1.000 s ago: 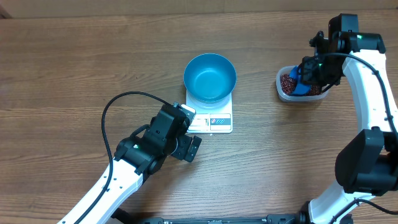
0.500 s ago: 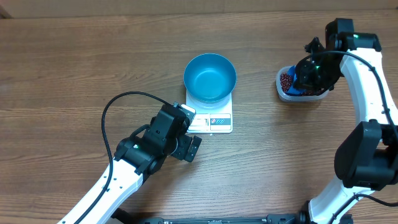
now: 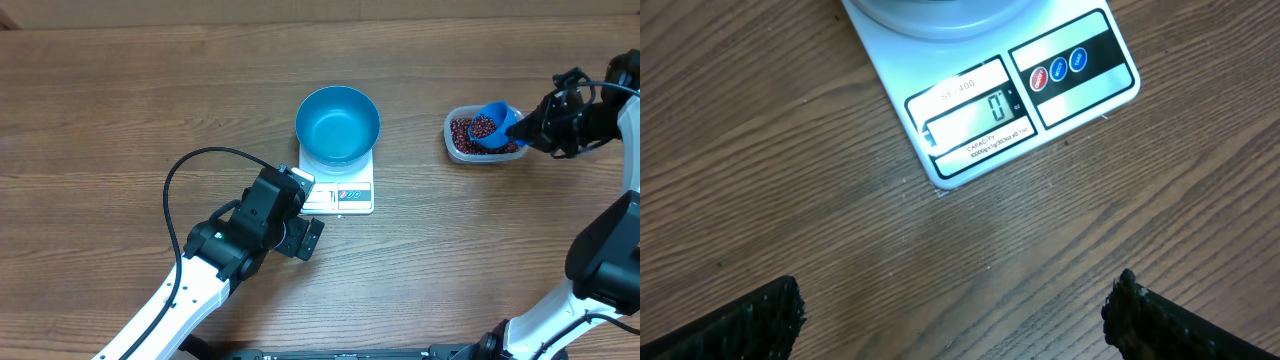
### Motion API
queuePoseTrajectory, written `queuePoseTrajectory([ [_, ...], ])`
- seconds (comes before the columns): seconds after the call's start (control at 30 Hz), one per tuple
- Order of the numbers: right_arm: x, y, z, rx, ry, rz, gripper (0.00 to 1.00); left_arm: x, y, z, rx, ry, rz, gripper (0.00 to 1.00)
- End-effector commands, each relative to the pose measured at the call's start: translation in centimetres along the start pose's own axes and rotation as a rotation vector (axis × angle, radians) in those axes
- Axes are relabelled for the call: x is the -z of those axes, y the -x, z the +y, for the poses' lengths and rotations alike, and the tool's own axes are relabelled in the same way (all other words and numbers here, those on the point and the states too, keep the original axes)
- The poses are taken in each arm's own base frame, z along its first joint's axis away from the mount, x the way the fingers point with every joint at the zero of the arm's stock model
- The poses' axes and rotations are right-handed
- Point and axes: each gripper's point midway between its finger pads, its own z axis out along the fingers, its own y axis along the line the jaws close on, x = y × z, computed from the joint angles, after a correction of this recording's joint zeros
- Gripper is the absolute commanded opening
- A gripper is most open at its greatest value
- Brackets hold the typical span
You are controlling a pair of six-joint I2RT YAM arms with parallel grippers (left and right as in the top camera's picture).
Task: Scoop item into bowl and weigh 150g on scale
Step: 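Scoop red beans from the tub with the right gripper, then carry the filled scoop left over the teal bowl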
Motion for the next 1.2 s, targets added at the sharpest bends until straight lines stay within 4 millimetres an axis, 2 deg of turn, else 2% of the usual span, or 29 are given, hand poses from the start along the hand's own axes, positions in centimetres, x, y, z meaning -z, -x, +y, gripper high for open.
queuePoseTrajectory([
  [0.0,1.3,0.4,1.6,0.069,0.127,-0.034,0.04,0.4,0.9,0.0,-0.006,-0.007,-0.021,0.99],
  [0.27,4.2,0.3,1.5,0.09,0.29,-0.097,0.04,0.4,0.9,0.0,-0.006,-0.007,-0.021,1.0],
  [0.33,5.0,0.1,2.1,0.115,0.357,-0.117,0.04,0.4,0.9,0.0,-0.006,-0.007,-0.021,1.0],
  [0.5,5.3,-0.2,3.7,0.144,0.437,-0.121,0.04,0.4,0.9,0.0,-0.006,-0.007,-0.021,1.0],
  [0.73,3.9,-1.2,7.5,0.196,0.519,-0.063,0.04,0.4,0.9,0.0,-0.006,-0.007,-0.021,1.0],
  [0.77,3.0,-1.7,8.7,0.223,0.524,-0.03,0.04,0.4,0.9,0.0,-0.006,-0.007,-0.021,0.99],
  [0.97,0.2,-3.7,12.7,0.328,0.54,0.067,0.04,0.4,0.9,0.0,-0.006,-0.007,-0.021,1.0],
  [1.17,-0.7,-5.4,15.4,0.403,0.54,0.108,0.04,0.4,0.9,0.0,-0.006,-0.007,-0.021,0.99],
])
